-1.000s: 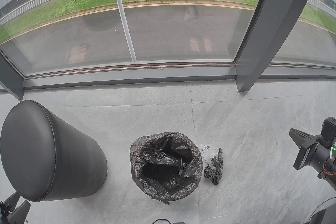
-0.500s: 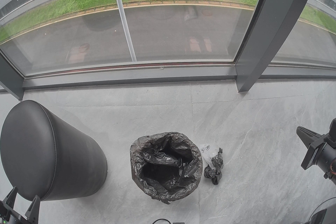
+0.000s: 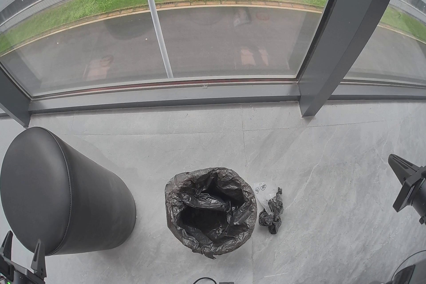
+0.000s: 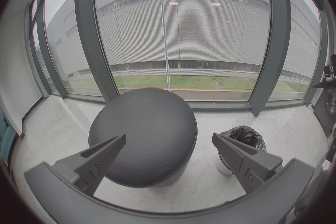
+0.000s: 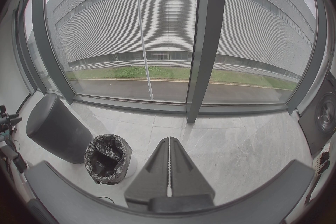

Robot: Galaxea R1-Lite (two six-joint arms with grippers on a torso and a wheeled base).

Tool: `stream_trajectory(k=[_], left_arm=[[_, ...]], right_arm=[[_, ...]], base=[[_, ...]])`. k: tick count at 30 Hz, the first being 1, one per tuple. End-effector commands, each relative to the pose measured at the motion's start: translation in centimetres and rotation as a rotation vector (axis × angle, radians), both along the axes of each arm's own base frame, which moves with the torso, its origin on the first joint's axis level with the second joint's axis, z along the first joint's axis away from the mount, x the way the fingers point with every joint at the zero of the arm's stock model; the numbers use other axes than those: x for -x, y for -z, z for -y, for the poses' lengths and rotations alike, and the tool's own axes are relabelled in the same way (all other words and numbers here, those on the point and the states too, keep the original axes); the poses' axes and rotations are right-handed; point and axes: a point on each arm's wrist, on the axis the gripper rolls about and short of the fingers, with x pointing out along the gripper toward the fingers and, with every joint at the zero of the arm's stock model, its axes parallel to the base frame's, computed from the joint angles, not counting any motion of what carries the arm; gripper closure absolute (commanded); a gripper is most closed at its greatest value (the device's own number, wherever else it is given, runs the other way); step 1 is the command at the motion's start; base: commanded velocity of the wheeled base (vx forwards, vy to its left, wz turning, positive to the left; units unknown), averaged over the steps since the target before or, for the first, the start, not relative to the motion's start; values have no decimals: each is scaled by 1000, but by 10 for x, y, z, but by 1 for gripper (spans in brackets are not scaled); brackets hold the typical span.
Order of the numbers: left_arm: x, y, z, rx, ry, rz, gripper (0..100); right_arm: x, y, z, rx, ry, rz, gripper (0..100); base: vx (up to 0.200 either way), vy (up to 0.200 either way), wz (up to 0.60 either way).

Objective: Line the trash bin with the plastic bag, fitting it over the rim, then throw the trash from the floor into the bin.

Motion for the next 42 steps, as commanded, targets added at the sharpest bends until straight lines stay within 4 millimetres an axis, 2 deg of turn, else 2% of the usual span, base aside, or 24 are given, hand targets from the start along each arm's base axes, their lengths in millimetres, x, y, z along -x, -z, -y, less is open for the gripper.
stream_trajectory(k=[1,7,12,15,17,18,23,26,29,30,31,34,35,36,42], left_arm=[[-2,5,0,-11,-10,0,0],[1,7,0,2,31,46,0],[2,9,0,24,74,63,0],[2,9,0,30,89,63,0],[2,9,1,29,103,63,0],[2,9,1,29,112,63,0],[2,8,1,32,110,65,0],[2,8,1,33,110,66,0],[2,8,1,35,110,68,0],[2,8,1,35,110,68,0],[2,8,1,36,109,70,0],[2,8,1,41,106,72,0],[2,8,1,41,106,72,0],[2,8,1,42,106,72,0],[2,9,1,29,106,71,0]], right_arm=[[13,-3,13,-5,-6,55,100],[13,4,12,20,-12,33,100],[-3,3,-4,47,-15,-1,100],[-26,2,-27,61,-25,1,100],[-33,2,-35,69,-27,-1,100],[-49,7,-50,88,-31,-19,100],[-100,17,-101,89,-88,-32,100],[-125,18,-123,78,-144,-33,100],[-150,19,-137,99,-171,-26,100],[-151,19,-137,100,-172,-24,100],[-162,20,-147,113,-185,-15,100],[-178,23,-157,131,-196,-9,100],[-178,23,-157,131,-196,-9,100],[-190,27,-161,145,-192,-10,100],[-213,43,-163,156,-178,-34,100]], base=[[0,0,0],[0,0,0],[0,0,0],[0,0,0],[0,0,0],[0,0,0],[0,0,0],[0,0,0],[0,0,0],[0,0,0],[0,0,0],[0,0,0],[0,0,0],[0,0,0],[0,0,0]])
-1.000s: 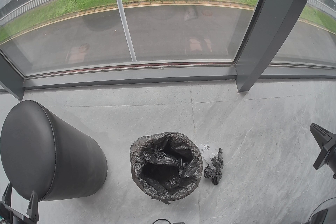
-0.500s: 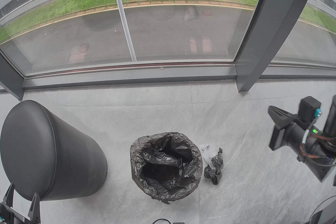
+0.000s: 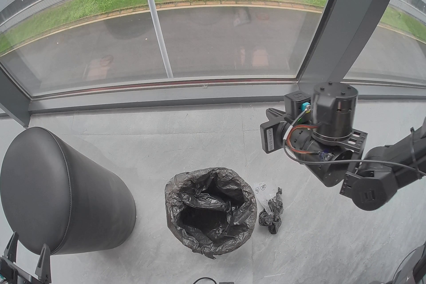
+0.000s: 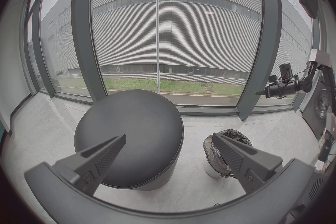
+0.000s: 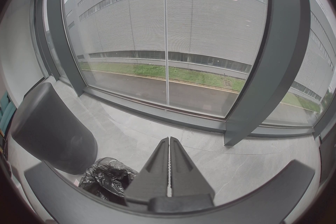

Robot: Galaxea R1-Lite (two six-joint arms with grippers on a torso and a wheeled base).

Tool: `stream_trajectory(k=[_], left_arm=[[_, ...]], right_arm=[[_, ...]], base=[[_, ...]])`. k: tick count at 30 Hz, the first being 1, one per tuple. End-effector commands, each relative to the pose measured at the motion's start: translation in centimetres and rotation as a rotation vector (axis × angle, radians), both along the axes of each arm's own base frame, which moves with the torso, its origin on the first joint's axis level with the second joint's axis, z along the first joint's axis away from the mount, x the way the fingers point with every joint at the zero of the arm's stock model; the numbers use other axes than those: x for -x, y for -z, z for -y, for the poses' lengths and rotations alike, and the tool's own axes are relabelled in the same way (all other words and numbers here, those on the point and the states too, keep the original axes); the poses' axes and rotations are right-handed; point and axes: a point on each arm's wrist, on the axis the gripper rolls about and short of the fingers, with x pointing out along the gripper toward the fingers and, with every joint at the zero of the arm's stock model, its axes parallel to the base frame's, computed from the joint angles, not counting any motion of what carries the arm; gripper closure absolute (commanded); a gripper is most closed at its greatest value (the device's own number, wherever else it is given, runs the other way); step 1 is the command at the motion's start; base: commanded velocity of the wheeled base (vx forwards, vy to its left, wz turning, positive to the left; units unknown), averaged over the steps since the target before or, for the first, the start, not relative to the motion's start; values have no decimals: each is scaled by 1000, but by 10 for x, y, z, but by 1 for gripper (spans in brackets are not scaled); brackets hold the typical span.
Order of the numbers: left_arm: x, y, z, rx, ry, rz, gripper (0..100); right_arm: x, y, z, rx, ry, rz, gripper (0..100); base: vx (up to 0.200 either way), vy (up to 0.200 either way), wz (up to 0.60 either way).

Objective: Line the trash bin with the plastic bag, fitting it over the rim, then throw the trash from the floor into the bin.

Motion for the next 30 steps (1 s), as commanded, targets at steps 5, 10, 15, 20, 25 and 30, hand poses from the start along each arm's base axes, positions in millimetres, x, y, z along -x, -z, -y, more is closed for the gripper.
stream_trajectory(k=[5,10,15,20,25,30], left_arm=[[1,1,0,-3,0,13,0],[1,1,0,-3,0,13,0],[1,1,0,-3,0,13,0],[1,1,0,-3,0,13,0],[1,1,0,-3,0,12,0],[1,1,0,-3,0,13,0]], right_arm=[[-38,45,-5,58,37,-76,100],[-44,48,1,49,60,-84,100],[-44,51,2,34,64,-98,100],[-48,60,0,8,75,-104,100],[-50,67,-1,9,77,-94,100],[-52,76,-1,18,78,-113,0]], base=[[0,0,0],[0,0,0],[0,0,0],[0,0,0],[0,0,0],[0,0,0]])
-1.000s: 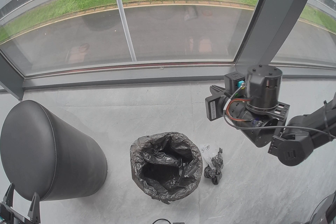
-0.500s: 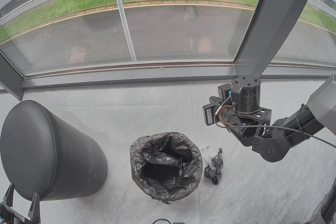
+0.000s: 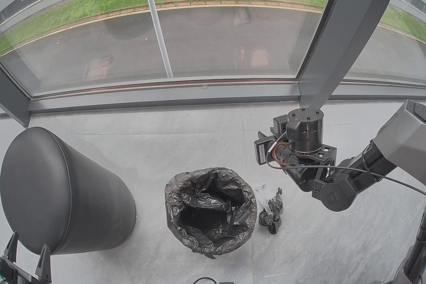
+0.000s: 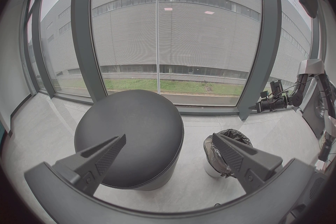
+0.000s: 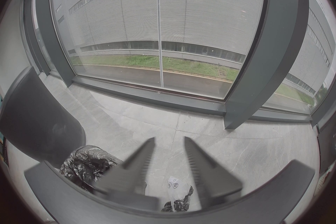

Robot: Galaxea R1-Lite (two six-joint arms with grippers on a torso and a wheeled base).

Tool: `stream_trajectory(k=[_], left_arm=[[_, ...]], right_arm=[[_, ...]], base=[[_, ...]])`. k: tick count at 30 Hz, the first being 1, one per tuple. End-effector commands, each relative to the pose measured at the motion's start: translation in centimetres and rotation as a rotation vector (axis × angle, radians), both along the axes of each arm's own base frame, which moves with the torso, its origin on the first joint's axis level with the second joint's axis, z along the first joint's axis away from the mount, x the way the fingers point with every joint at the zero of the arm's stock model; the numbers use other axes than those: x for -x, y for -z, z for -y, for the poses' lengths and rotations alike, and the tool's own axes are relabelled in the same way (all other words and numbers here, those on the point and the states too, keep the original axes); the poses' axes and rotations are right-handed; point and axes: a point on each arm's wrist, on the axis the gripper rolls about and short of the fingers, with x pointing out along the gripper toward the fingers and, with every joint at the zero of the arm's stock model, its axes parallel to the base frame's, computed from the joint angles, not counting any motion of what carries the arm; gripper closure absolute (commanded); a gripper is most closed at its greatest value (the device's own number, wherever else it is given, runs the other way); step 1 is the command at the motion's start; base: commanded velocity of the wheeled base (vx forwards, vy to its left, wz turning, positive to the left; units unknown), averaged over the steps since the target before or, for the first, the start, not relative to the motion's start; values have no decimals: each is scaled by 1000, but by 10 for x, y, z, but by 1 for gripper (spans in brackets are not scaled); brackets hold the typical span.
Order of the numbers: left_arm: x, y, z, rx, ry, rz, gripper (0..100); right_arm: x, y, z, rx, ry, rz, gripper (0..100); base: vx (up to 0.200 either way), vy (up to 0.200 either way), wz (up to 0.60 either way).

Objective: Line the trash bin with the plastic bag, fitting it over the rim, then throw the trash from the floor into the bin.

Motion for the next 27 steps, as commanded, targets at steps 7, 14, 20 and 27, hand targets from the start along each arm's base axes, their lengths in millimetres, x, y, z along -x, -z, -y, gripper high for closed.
stream_trajectory(k=[7,14,20,27], left_arm=[[1,1,0,1,0,12,0],[1,1,0,1,0,13,0],[1,1,0,1,0,13,0],[1,1,0,1,0,13,0]], right_arm=[[-15,30,2,34,27,-57,0],[-36,48,10,44,68,-66,0],[-58,57,19,52,92,-95,0],[-82,72,19,80,106,-152,0]], base=[[0,0,0],[0,0,0],[0,0,0],[0,0,0]])
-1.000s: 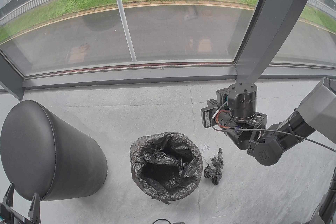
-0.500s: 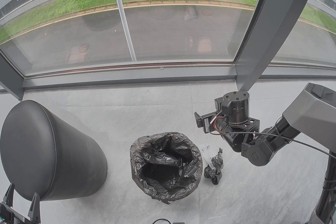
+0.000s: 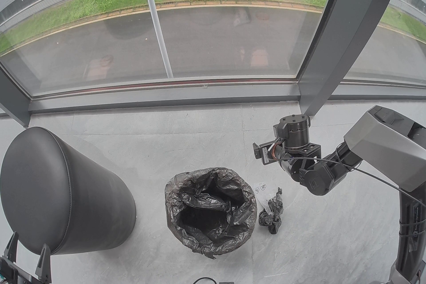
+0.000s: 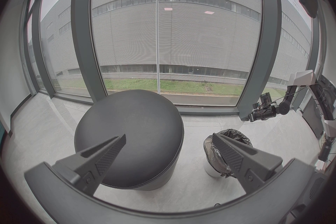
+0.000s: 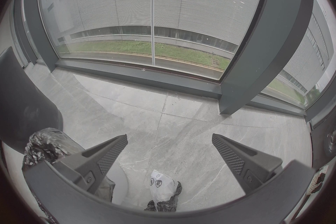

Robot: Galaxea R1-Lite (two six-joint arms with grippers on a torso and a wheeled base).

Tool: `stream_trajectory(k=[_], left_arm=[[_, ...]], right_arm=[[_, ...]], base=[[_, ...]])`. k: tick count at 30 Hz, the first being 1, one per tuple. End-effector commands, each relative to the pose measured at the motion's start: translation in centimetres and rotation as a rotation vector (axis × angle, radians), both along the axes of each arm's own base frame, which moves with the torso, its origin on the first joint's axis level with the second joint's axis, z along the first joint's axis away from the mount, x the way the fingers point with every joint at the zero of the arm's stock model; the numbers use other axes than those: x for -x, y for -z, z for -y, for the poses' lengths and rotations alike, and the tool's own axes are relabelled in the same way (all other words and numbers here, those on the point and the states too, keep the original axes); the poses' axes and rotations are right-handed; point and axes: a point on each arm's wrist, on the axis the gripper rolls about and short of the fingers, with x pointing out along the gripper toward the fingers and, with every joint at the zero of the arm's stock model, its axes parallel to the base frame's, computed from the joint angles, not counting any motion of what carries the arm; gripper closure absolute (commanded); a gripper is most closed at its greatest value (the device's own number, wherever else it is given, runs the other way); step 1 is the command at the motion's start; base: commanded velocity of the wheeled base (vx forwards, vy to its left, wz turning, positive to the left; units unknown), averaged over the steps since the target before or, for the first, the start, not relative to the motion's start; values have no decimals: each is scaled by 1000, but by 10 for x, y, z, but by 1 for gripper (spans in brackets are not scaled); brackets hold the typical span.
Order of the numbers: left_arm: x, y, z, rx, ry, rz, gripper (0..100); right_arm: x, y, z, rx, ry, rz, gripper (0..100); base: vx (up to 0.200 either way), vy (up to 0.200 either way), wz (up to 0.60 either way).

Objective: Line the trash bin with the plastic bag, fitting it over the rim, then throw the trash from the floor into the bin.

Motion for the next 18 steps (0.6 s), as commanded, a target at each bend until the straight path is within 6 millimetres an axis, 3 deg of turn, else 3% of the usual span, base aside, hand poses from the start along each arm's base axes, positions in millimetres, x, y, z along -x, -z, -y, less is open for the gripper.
stream_trajectory(k=[1,18], left_arm=[[1,1,0,0,0,13,0],[1,1,0,0,0,13,0]], right_arm=[[-18,18,-2,19,13,-40,0],[-63,34,-24,73,-22,-130,0]], base=[[0,0,0],[0,0,0]])
